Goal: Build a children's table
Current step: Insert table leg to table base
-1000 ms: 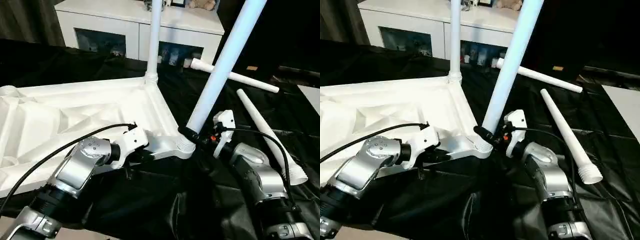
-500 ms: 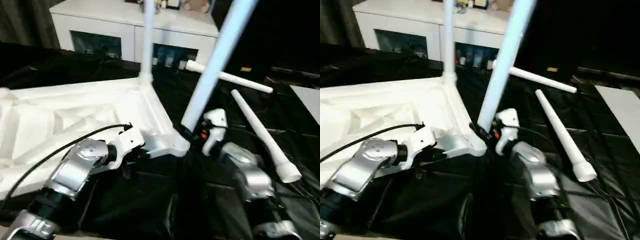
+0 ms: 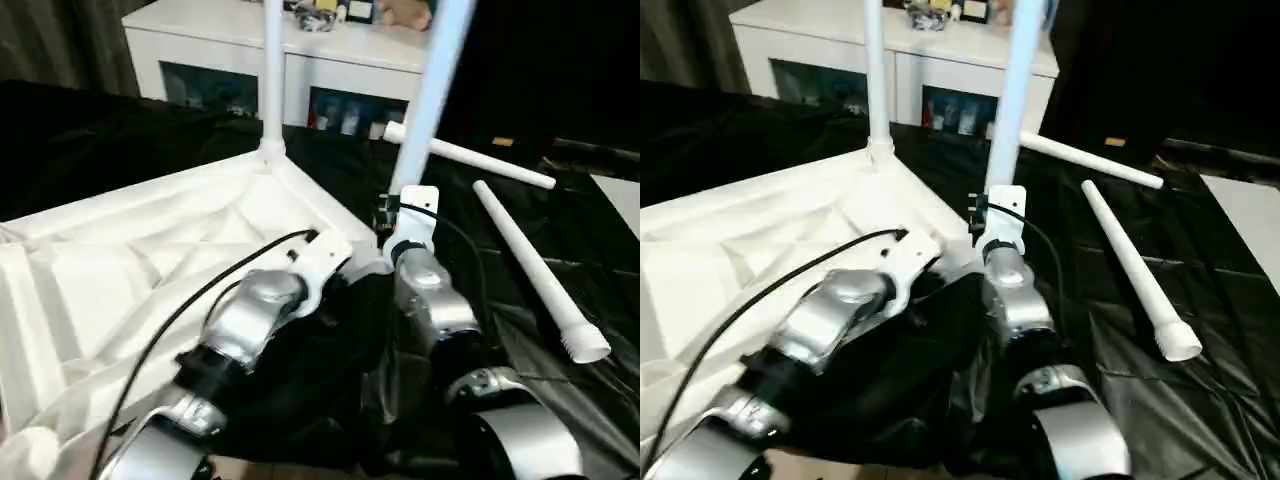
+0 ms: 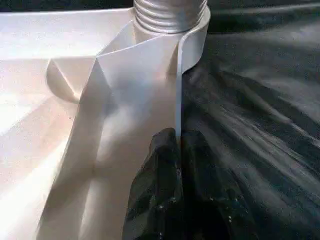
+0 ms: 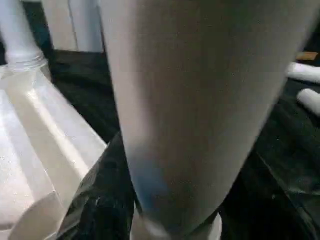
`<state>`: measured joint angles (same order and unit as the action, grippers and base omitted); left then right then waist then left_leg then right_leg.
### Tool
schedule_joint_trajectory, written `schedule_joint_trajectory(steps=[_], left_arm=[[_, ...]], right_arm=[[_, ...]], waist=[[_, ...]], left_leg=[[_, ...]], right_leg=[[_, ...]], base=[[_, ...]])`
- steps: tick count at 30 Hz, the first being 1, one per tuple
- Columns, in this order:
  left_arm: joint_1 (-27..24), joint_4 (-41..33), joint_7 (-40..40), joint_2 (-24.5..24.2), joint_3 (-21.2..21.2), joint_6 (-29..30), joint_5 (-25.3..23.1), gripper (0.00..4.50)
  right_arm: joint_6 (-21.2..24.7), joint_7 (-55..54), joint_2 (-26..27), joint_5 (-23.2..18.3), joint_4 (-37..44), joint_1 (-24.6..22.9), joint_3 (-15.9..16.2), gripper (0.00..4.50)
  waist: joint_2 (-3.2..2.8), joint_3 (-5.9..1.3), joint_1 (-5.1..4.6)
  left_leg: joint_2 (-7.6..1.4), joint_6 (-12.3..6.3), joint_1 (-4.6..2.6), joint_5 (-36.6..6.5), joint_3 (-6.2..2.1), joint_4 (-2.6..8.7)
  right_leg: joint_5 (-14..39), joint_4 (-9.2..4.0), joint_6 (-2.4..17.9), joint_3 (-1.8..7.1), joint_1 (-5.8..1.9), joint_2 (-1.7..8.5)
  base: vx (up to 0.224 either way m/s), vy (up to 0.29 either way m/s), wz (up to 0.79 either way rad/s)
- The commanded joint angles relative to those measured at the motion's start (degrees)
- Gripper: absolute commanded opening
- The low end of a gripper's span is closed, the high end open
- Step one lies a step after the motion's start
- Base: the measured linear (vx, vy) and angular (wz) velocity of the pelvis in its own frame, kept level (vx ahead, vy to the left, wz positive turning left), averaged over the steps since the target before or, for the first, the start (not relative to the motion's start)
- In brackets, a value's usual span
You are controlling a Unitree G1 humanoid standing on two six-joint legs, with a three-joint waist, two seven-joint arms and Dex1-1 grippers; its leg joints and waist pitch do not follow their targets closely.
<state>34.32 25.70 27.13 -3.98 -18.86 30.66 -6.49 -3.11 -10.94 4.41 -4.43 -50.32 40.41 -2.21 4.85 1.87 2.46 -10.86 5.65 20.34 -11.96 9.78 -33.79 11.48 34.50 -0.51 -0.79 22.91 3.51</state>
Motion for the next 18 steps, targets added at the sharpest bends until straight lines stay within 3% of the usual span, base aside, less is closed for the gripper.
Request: schedule_joint_trajectory(steps=[1,3,4,5,9,12,16,18], left_arm=[[3.07,-0.83,-3.3,1.27,1.2,-4.87,-0.3,0.0],[3.25,-0.1,-3.61,0.77,1.04,-5.35,-0.93,0.0],[3.21,0.34,-3.53,0.35,1.33,-5.31,-0.94,0.0],[3.19,0.72,-3.38,-0.07,1.57,-5.54,-0.91,0.0],[2.49,0.23,-0.12,-1.7,0.8,-7.91,-0.8,0.0],[1.02,-2.33,4.88,-4.64,-1.27,-10.63,-0.88,0.0],[-1.82,-6.27,14.98,-11.57,-4.92,-16.07,-1.16,0.0],[-3.61,-9.19,20.96,-15.22,-5.61,-17.17,0.48,0.0]], right_arm=[[1.55,0.46,2.14,-1.48,-6.2,-2.24,-0.29,1.84],[0.09,-0.04,2.17,-1.44,-7.72,-1.5,-1.19,1.84],[-0.69,-0.51,2.07,-1.56,-8.75,-1.14,-1.94,1.84],[-1.24,-0.93,1.98,-1.84,-9.67,-0.93,-2.72,1.84],[-2.52,0.65,2.04,-2.64,-10.68,-0.75,-3.96,1.84],[-2.21,5.19,1.44,-2.75,-9.72,-0.44,-3.31,1.84],[0.76,16.43,-0.76,-2.78,-7.35,-0.02,-1.38,1.84],[3.79,23.56,-2.87,-2.65,-4.27,-0.67,0.63,1.84]], waist=[[-0.68,-2.18,-0.04],[-0.61,-2.11,-0.15],[-0.92,-2.22,-0.05],[-0.68,-2.35,-0.02],[-0.91,-2.31,0.02],[-1.29,-2.38,0.09],[-1.32,-2.31,-0.67],[-1.42,-2.35,-1.01]], left_leg=[[-1.82,0.93,-0.05,-16.43,-0.73,5.33],[-1.67,0.64,-0.37,-18.87,-0.49,5.13],[-1.68,0.73,-0.4,-18.79,-0.51,5.09],[-1.67,0.59,-0.19,-17.7,-0.44,5.06],[-1.69,0.35,0.07,-15.24,-0.34,5.11],[-1.76,0.1,0.02,-14.62,-0.36,5.12],[-1.9,0.05,0.91,-14.92,-0.83,5.42],[-2.04,-0.07,0.68,-13.57,-0.7,5.32]], right_leg=[[15.04,-4.34,6.1,1.56,-1.26,3.45],[18.03,-4.79,6.47,1.62,-0.66,3.46],[17.99,-4.74,6.48,1.66,-0.71,3.54],[16.98,-4.64,6.55,1.7,-0.83,3.57],[13.01,-4.17,7.32,1.63,-1.19,3.31],[12.07,-4.11,7.73,1.62,-1.26,3.41],[13.28,-3.85,7.92,1.48,-1.97,3.53],[10.84,-3.58,9.07,1.54,-1.85,3.45]], base=[[0.0,0.0,0.0],[0.0,0.0,0.0],[0.0,0.0,0.0],[0.0,0.0,0.0],[0.0,0.0,0.0],[0.0,0.0,0.0],[0.0,0.0,0.0],[0.0,0.0,0.0]])
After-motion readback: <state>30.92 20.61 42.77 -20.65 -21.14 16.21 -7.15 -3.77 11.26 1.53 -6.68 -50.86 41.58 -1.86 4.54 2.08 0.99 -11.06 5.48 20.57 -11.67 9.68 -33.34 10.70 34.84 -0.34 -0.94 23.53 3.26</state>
